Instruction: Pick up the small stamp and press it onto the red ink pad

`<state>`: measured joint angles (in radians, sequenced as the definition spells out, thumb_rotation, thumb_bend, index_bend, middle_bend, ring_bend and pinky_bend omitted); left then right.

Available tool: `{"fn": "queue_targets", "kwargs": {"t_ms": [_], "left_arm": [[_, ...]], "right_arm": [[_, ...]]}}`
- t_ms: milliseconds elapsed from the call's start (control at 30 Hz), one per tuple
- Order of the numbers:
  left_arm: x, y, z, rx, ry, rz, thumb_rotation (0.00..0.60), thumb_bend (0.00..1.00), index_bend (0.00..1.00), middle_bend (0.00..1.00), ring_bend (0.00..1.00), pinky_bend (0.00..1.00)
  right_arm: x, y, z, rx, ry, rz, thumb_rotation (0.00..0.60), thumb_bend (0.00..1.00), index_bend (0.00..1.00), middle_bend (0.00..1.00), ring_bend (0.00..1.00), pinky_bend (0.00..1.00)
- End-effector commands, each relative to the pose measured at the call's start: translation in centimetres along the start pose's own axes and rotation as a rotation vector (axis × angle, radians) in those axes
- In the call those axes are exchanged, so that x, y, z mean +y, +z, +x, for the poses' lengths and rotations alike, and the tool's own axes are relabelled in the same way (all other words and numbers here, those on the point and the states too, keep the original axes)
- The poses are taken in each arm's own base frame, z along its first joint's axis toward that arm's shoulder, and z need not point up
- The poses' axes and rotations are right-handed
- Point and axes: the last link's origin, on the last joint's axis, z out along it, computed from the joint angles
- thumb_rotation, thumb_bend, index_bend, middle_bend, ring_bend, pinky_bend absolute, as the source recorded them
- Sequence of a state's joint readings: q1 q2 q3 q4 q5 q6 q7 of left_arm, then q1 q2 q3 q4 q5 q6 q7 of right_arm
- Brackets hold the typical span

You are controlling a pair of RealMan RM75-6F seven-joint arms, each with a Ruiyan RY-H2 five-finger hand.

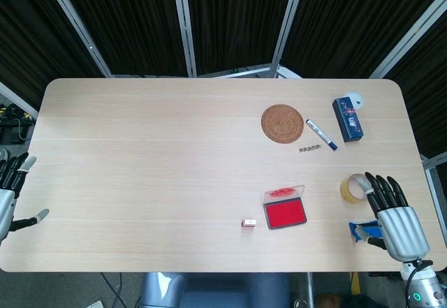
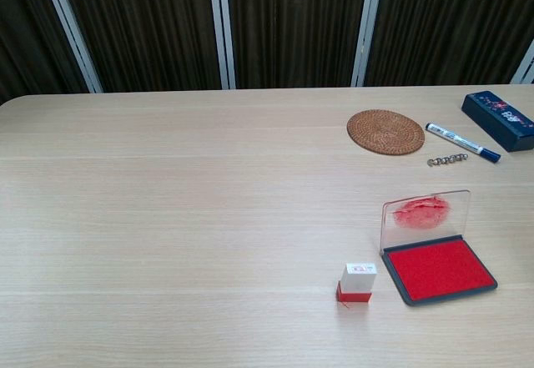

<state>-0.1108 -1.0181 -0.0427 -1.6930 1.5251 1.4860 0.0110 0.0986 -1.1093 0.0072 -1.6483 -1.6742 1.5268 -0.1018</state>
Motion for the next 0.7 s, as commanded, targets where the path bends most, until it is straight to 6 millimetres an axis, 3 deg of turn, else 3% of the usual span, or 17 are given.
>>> {"fn": "queue_targets", "kwargs": {"t_ms": [33,133,200,267,300,433,700], "left_arm": [[-0.1,0.0,0.0,-0.001,0.001,0.003,0.600,0.00,0.00,0.00,0.00,0.00],[-0.1,0.1,0.0,-0.002,-0.002,0.008,0.600,0.00,0.00,0.00,0.00,0.00],[-0.1,0.2,-0.1,-0.003,0.001,0.011,0.600,0.00,0.00,0.00,0.00,0.00],[-0.2,0.4,-0.2,-0.007,0.004,0.015,0.600,0.00,0.00,0.00,0.00,0.00],[-0.2,0.5,-0.3,-0.010,0.006,0.018,0.600,0.00,0.00,0.00,0.00,0.00],[-0.5,1.4,-0.9,-0.036,0.019,0.041,0.600,0.00,0.00,0.00,0.00,0.00],[-1.3,2.5,-1.7,-0.056,0.026,0.085,0.600,0.00,0.00,0.00,0.00,0.00]], "right_arm": [[-0.1,0.0,-0.1,-0.005,-0.002,0.004,0.600,0.00,0.00,0.00,0.00,0.00],[-0.3,0.3,-0.5,-0.016,-0.009,0.014,0.600,0.00,0.00,0.00,0.08,0.07],[-0.7,1.0,-0.9,-0.021,-0.015,0.035,0.600,0.00,0.00,0.00,0.44,0.46],[-1.2,1.8,-1.4,-0.021,-0.020,0.061,0.600,0.00,0.00,0.00,0.70,0.77],[-1.4,2.1,-1.7,-0.024,-0.033,0.075,0.600,0.00,0.00,0.00,0.77,0.86],[-3.7,4.1,-3.7,-0.132,-0.038,0.162,0.600,0.00,0.00,0.07,0.88,0.98],[-9.9,6.7,-6.4,-0.350,0.097,0.310,0.600,0.00,0.05,0.19,0.92,1.00]]}}
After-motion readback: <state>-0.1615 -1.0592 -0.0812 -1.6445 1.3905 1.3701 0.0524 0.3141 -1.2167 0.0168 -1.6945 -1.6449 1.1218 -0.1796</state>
